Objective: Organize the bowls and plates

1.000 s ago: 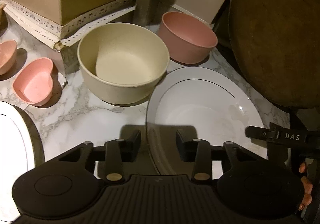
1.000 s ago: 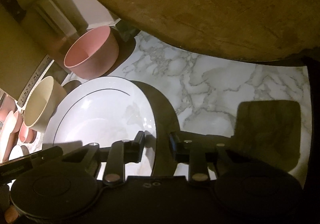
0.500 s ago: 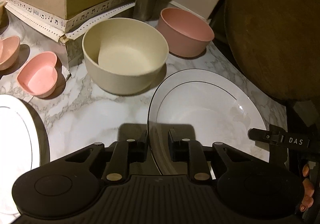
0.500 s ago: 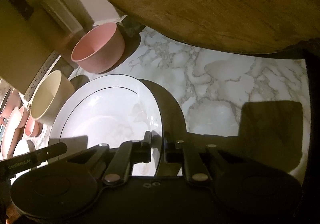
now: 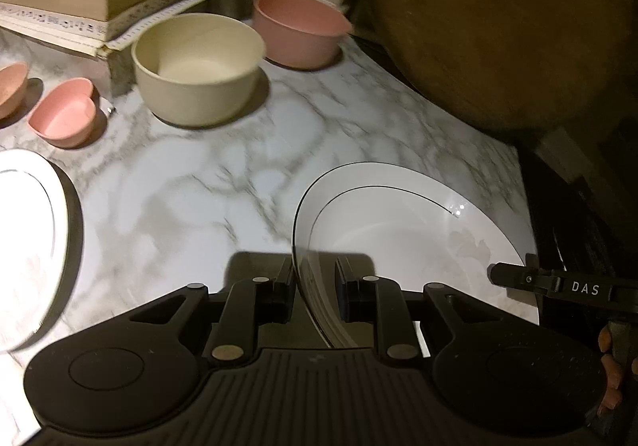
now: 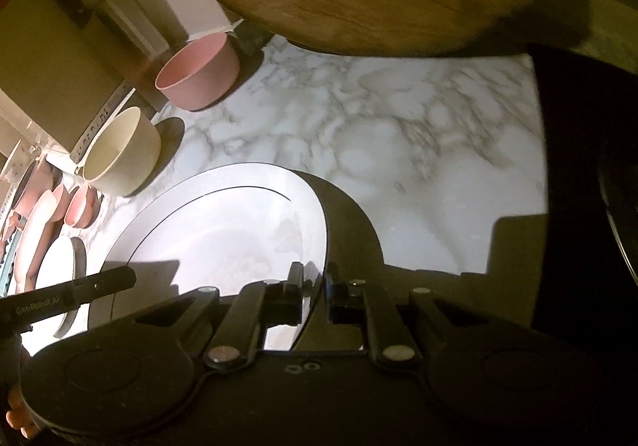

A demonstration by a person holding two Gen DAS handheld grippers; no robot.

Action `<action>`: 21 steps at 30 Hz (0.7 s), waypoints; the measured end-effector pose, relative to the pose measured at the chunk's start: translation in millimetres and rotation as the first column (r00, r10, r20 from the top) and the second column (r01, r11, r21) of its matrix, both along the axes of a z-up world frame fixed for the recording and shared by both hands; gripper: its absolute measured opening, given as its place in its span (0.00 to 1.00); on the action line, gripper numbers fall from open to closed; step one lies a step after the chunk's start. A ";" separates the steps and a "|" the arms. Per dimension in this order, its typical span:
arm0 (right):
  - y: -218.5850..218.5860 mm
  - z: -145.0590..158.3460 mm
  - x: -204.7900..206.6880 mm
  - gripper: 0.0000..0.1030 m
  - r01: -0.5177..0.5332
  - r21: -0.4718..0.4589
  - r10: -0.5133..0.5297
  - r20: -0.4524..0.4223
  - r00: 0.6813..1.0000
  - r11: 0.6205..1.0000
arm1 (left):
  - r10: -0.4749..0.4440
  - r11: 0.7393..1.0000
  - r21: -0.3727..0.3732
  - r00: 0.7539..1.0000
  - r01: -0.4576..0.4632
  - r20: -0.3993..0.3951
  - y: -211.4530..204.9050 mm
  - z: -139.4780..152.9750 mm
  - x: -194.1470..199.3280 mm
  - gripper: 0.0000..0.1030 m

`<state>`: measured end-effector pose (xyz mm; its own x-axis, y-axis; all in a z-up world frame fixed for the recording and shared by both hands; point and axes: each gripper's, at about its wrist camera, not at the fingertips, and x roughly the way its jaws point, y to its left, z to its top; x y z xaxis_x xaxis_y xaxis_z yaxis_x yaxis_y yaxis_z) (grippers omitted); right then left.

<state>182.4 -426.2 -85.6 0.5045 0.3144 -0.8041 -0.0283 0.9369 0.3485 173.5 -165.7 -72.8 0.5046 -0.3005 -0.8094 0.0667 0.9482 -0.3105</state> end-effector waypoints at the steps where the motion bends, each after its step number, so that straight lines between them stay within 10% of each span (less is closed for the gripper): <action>1: -3.1 -0.6 -6.9 0.09 0.011 -0.001 -0.011 0.000 1.000 1.000 | -0.012 1.000 0.002 1.000 0.012 -0.001 -2.2 -0.3 -3.4 0.19; 21: -26.2 -14.3 -73.9 0.09 0.116 -0.012 -0.116 -0.014 0.993 0.993 | -0.138 0.989 0.035 0.989 0.140 -0.054 -25.9 -11.8 -38.5 0.19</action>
<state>108.5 -452.3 -99.9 0.5255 0.2455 -0.8146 0.0855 0.9374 0.3377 135.1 -191.6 -84.6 0.4174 -0.3326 -0.8457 0.1839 0.9423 -0.2798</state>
